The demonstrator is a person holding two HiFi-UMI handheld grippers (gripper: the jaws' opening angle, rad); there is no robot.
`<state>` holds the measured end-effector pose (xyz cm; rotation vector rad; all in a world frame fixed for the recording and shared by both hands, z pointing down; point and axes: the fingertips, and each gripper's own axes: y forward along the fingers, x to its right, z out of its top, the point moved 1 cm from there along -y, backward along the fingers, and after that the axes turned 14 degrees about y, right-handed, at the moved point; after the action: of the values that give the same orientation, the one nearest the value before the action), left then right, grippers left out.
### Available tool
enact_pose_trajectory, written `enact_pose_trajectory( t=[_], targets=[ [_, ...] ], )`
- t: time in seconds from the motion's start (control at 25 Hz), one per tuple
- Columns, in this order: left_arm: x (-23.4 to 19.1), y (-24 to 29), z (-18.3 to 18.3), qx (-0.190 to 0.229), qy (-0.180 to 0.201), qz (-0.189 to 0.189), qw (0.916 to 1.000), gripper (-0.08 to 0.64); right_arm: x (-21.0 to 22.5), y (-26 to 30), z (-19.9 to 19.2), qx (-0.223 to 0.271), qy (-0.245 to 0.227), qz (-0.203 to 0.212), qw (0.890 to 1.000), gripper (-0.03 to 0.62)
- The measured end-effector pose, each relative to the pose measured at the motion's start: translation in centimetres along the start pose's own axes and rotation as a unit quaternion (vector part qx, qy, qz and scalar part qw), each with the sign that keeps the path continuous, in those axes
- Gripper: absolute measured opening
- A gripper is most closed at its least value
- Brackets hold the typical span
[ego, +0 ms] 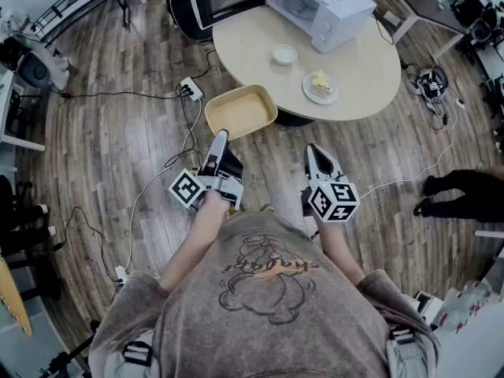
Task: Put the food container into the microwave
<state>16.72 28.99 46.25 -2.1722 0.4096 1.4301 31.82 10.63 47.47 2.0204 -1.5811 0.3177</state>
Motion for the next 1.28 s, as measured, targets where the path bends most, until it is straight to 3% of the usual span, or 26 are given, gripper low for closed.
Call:
enact_pose_trajectory(
  t=[0.72, 1.28],
  targets=[
    [-1.8, -0.6, 2.5, -0.006, -0.006, 0.013, 0.9999, 0.245, -1.5, 1.8, -1.2, -0.003, 0.015, -0.007, 1.000, -0.005],
    [-3.5, 0.8, 5.8, -0.037, -0.016, -0.010, 0.9991, 0.245, -4.5, 4.5, -2.7, 0.002, 0.012, -0.032, 0.999, -0.005]
  ],
)
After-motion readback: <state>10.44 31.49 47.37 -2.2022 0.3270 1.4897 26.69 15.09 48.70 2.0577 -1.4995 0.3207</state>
